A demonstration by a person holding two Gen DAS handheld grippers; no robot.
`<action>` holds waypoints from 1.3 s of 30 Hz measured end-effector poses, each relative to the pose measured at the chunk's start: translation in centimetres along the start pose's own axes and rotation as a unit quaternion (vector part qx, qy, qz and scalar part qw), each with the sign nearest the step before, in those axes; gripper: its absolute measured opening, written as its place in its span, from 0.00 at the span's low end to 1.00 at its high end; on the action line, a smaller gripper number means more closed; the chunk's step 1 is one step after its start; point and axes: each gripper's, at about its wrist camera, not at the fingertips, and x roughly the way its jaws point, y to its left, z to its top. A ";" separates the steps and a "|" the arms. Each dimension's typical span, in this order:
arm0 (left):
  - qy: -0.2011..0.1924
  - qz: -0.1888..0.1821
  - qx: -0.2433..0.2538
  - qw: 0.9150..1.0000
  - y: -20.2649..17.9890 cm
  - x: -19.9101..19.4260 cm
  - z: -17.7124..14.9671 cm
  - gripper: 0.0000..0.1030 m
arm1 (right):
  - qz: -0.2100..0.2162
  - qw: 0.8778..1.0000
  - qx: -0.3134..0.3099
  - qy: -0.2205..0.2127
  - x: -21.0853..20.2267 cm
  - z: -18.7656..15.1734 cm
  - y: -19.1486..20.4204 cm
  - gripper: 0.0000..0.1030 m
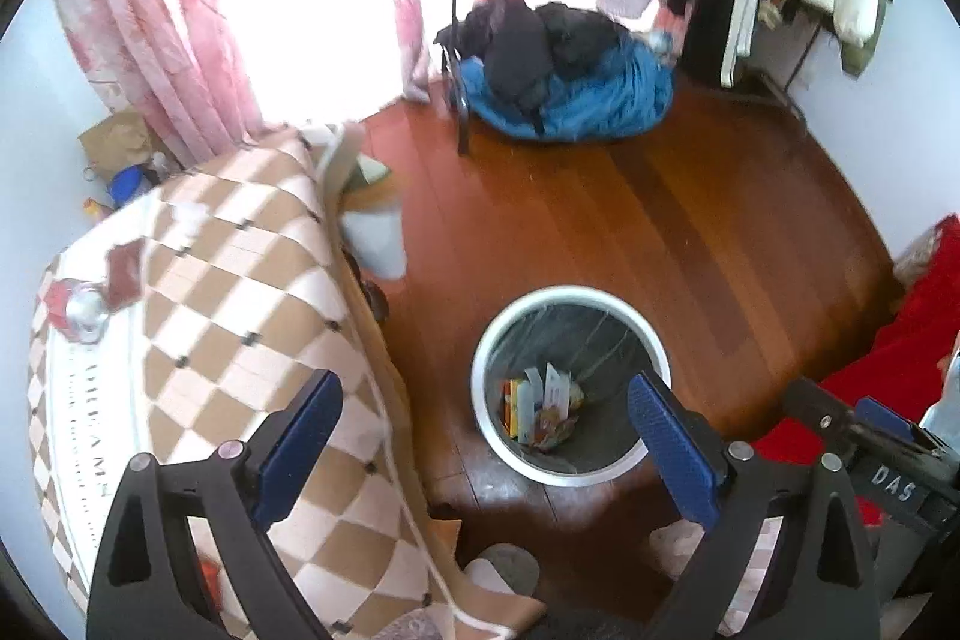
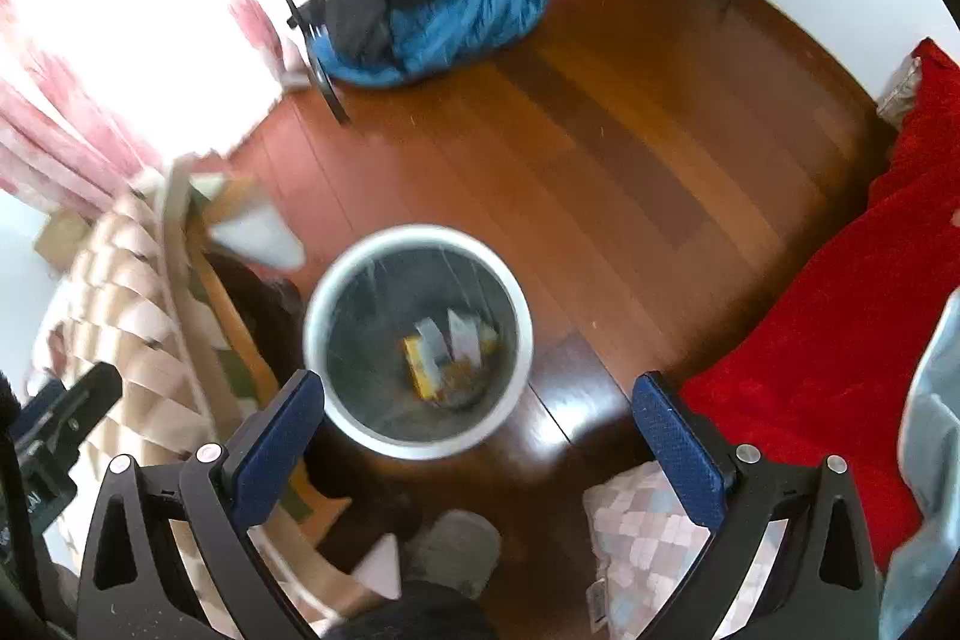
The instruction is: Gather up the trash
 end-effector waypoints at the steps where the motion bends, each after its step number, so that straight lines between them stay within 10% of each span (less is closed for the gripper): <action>1: -0.008 0.001 -0.005 1.000 0.8 -1.1 -0.1 0.94 | 0.006 1.000 0.001 -0.006 -0.9 0.1 0.4 1.00; 12: 0.031 0.059 -0.132 0.989 17.6 -5.7 -8.8 0.94 | 0.105 0.989 -0.099 0.016 -5.0 -4.9 13.5 1.00; 24: 0.157 -0.023 -0.378 0.912 27.7 3.3 -18.8 0.93 | 0.114 0.975 -0.153 0.118 4.0 -16.3 23.5 0.80; 29: 0.152 -0.020 -0.417 0.896 27.6 4.9 -18.5 0.69 | 0.095 0.977 -0.146 0.121 5.4 -16.1 23.8 0.80; 39: 0.102 0.038 -0.393 0.913 32.2 4.5 -15.5 0.56 | 0.103 0.971 -0.175 0.125 5.9 -13.4 26.9 0.80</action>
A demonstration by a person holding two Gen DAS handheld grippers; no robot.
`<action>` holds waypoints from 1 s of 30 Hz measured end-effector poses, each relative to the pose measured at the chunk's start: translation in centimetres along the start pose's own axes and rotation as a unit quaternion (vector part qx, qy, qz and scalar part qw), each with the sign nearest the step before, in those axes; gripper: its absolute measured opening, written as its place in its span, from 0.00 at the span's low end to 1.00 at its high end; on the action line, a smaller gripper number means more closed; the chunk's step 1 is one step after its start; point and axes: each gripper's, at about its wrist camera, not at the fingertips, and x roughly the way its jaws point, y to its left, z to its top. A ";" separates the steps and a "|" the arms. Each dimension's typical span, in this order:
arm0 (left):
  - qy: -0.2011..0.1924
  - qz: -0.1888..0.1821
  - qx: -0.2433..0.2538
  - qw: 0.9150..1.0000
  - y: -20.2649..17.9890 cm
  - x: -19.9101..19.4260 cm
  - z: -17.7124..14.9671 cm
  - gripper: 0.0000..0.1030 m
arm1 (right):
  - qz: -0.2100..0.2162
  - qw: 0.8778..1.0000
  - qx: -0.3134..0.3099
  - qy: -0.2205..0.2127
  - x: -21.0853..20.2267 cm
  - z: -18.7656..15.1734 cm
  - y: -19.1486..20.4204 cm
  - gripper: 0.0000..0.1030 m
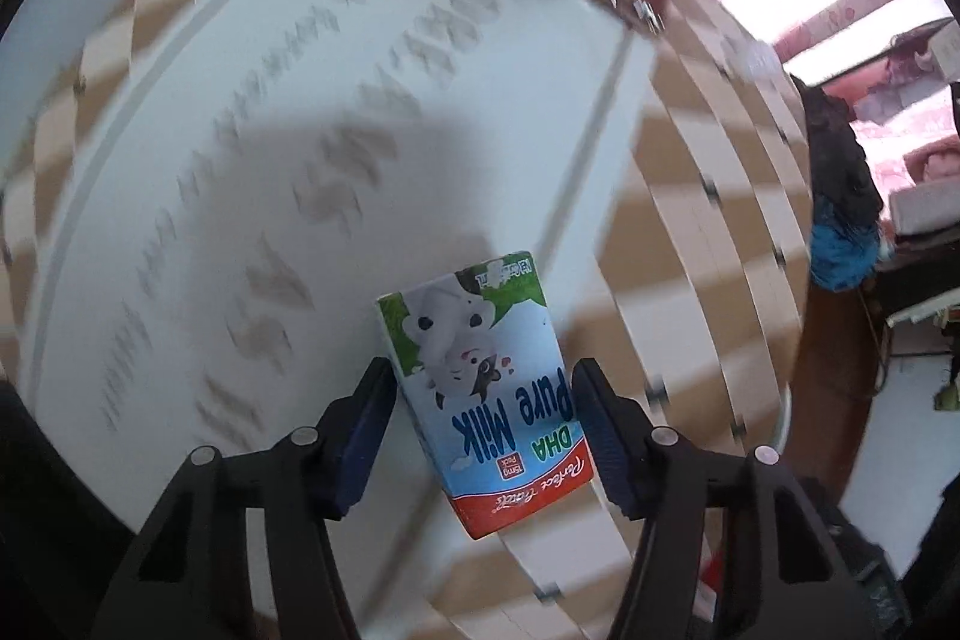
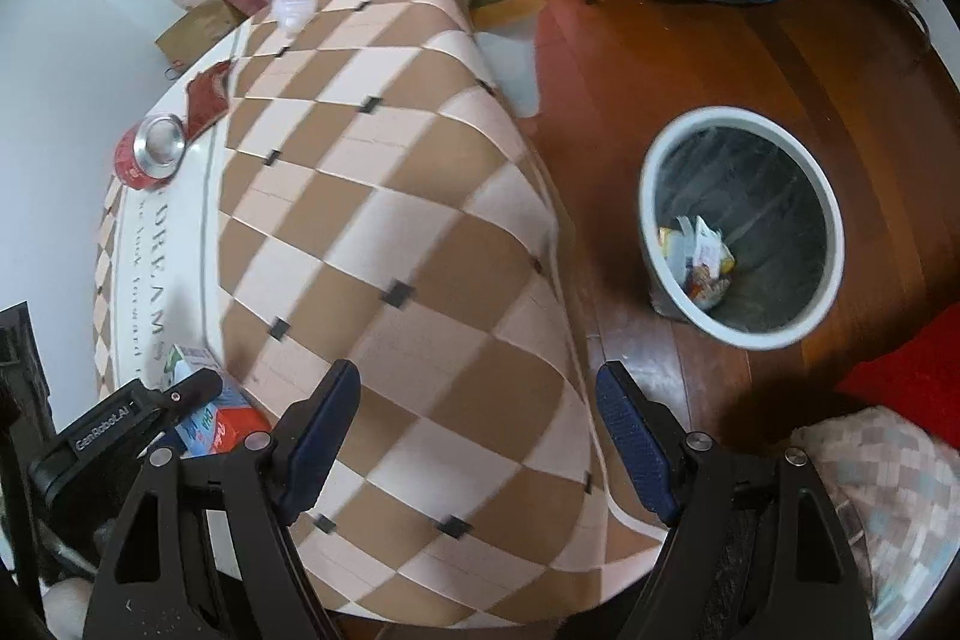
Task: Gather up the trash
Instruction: 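Grasp the DHA Pure Milk carton with the left tool while the right tool grasps the clear plastic cup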
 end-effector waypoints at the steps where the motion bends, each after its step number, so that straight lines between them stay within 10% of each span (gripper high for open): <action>1: -0.007 0.006 0.001 1.000 0.3 0.0 1.0 0.56 | 0.006 1.000 -0.006 -0.001 0.0 0.8 0.7 0.80; 9: -0.033 0.062 -0.008 0.997 2.1 1.5 10.4 0.54 | 0.051 0.998 -0.031 -0.021 2.3 11.7 7.3 0.80; 16: -0.032 0.059 -0.042 0.997 2.9 2.7 11.5 0.46 | 0.048 0.998 -0.026 -0.016 7.7 21.1 12.0 0.80; 30: -0.087 0.112 -0.035 0.989 3.8 3.2 13.5 0.46 | -0.005 0.995 -0.093 -0.039 12.6 24.8 16.1 0.43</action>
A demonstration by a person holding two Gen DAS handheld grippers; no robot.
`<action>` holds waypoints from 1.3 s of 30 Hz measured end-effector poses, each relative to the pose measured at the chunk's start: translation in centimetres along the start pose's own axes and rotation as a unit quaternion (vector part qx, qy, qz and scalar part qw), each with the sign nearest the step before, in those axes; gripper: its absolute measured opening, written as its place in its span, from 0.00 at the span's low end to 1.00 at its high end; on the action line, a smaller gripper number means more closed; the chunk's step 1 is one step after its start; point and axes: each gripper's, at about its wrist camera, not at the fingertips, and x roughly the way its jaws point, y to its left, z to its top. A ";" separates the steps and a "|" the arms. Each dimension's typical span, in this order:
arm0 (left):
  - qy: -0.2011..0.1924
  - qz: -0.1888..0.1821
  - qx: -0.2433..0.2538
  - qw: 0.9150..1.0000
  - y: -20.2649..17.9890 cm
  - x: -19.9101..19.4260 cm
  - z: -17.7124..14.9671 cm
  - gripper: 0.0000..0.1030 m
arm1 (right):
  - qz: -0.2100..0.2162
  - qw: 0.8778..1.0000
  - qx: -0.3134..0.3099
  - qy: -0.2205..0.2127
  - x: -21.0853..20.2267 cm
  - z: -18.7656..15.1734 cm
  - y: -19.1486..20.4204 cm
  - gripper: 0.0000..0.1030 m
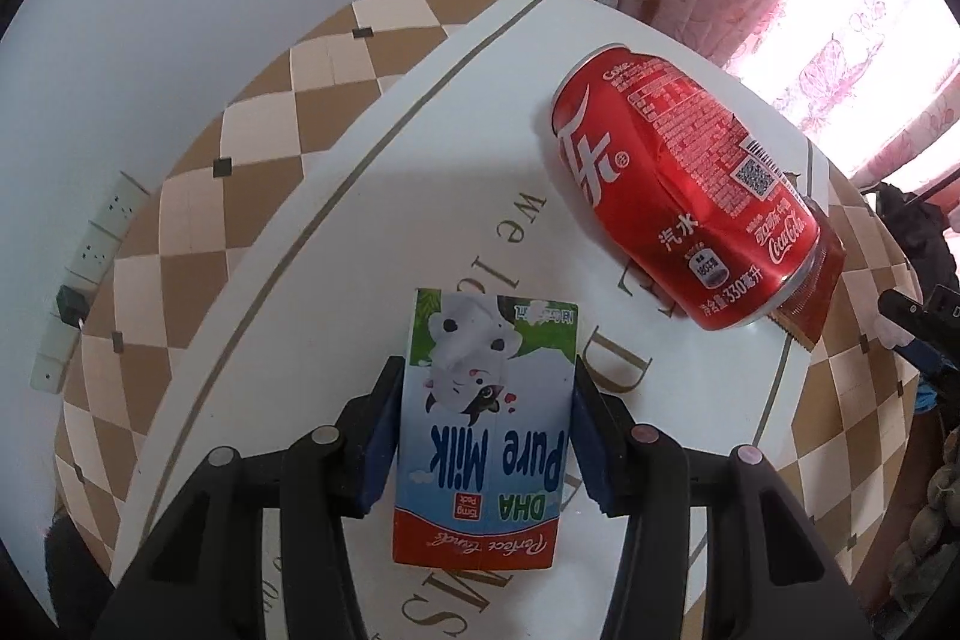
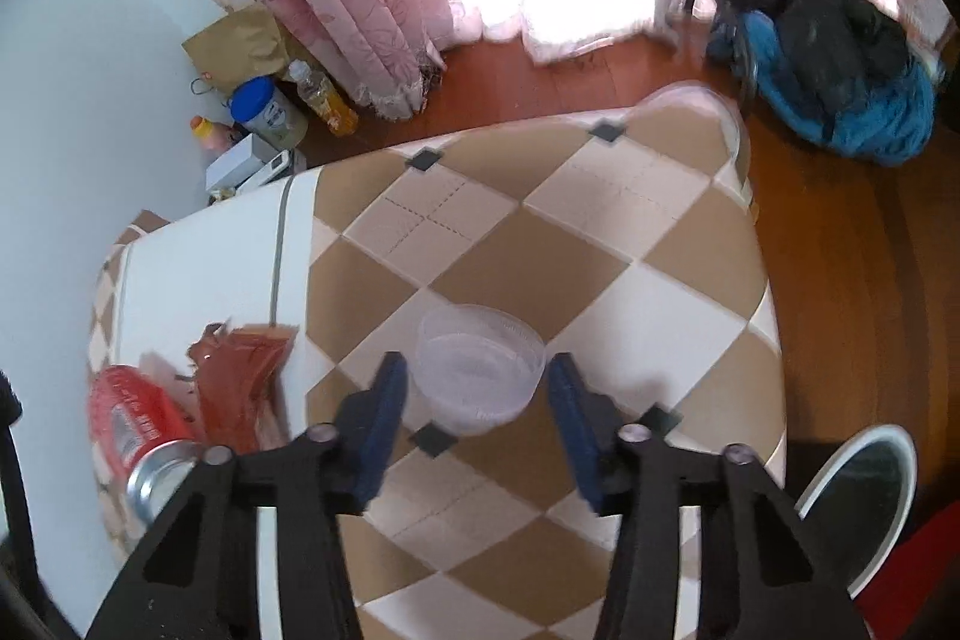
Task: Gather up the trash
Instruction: 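Grasp the DHA Pure Milk carton with the left tool while the right tool grasps the clear plastic cup, then carry the milk carton and cup over the bin and open both tools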
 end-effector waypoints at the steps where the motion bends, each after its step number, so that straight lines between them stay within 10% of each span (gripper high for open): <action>1: 0.000 0.000 0.001 1.000 -0.4 0.3 0.3 0.46 | -0.001 1.000 -0.003 -0.003 -0.2 -0.1 -0.1 0.42; 20: -0.109 -0.072 0.134 0.982 -3.3 -15.5 -7.1 0.45 | 0.043 0.991 -0.009 -0.128 -17.3 -13.6 -4.7 0.42; 29: -0.157 -0.147 0.243 0.946 -12.4 -25.6 -13.1 0.45 | 0.043 0.985 0.049 -0.161 -26.6 -20.5 -13.3 0.42; 39: -0.144 -0.205 0.351 0.902 -24.6 -27.8 -20.0 0.45 | -0.001 0.972 0.134 -0.193 -33.4 -24.3 -26.4 0.42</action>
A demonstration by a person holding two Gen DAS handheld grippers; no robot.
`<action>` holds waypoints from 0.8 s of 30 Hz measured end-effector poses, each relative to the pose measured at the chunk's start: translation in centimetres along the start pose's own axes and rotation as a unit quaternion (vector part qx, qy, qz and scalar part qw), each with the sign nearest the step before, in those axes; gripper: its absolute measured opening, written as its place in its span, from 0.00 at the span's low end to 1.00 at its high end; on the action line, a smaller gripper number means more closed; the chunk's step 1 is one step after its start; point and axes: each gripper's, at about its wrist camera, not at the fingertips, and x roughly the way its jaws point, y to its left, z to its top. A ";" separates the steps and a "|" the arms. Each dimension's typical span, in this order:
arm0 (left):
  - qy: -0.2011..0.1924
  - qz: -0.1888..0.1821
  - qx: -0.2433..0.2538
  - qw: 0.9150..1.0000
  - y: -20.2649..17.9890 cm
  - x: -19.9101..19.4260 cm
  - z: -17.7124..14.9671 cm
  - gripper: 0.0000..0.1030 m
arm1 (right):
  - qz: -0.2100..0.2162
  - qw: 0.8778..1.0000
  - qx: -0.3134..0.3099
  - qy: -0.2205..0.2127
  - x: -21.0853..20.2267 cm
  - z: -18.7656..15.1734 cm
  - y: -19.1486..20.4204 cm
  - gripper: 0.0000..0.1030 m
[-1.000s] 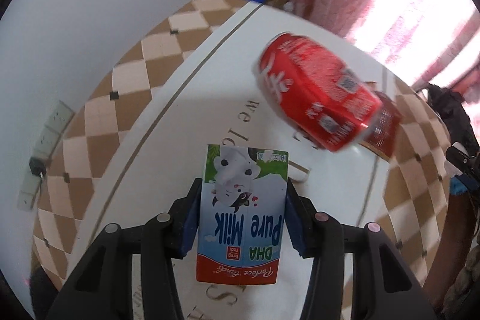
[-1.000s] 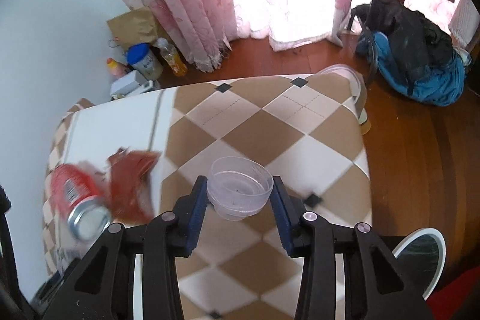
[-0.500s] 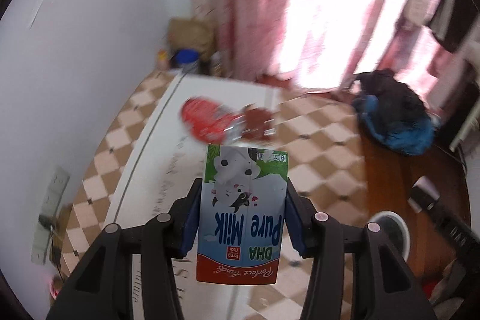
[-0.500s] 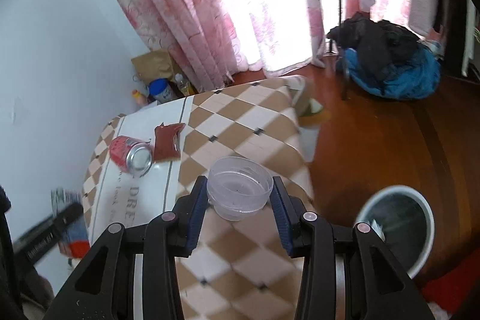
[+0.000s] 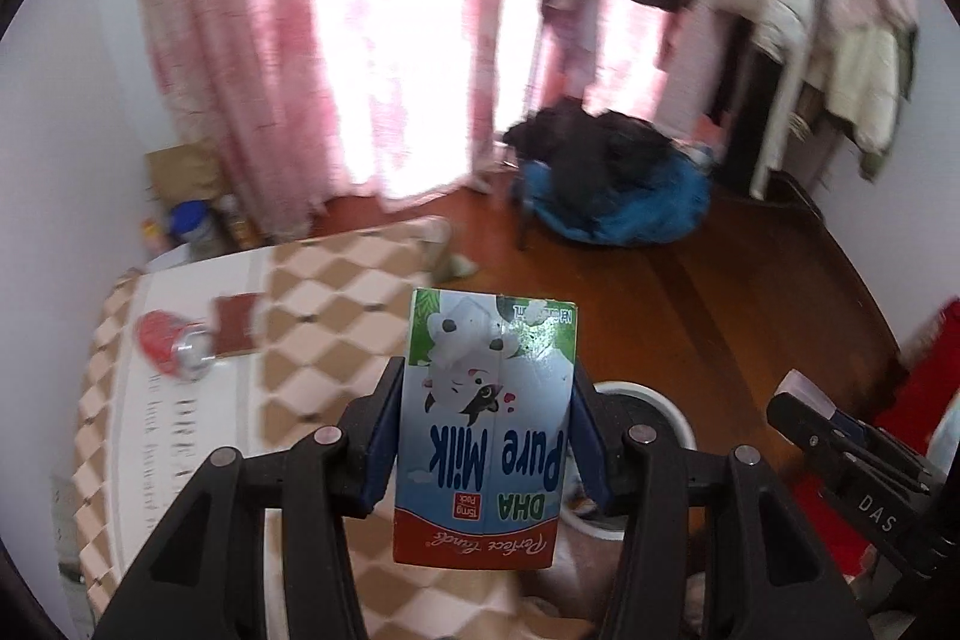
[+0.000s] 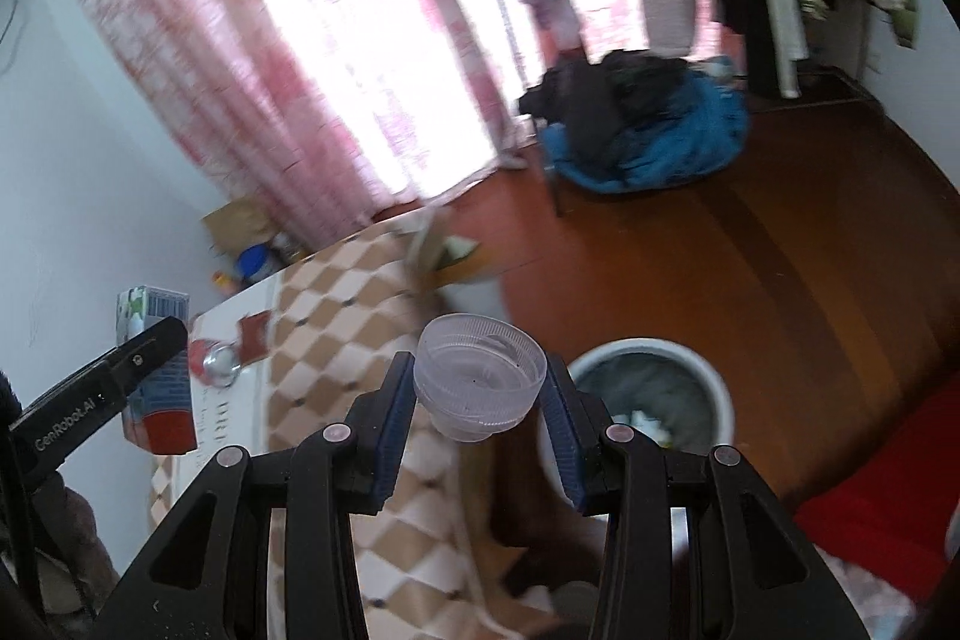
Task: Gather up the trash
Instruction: 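Carry the milk carton and cup over the bin and open both tools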
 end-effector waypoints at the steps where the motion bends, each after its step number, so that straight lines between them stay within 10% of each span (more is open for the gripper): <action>1: 0.004 -0.005 0.009 1.000 -1.1 0.7 0.0 0.45 | -0.005 1.000 0.005 0.001 -0.1 0.0 -1.0 0.42; 11: 0.119 -0.055 0.065 0.989 -10.9 12.6 -2.4 0.45 | -0.054 0.991 0.083 0.094 8.5 -2.7 -14.3 0.42; 21: 0.285 -0.143 0.002 0.948 -13.3 23.7 -4.8 0.49 | -0.047 0.973 0.125 0.188 18.2 -5.6 -21.7 0.42; 24: 0.297 -0.136 -0.014 0.945 -12.6 24.8 -5.2 0.82 | -0.038 0.969 0.123 0.210 20.4 -6.1 -22.6 0.43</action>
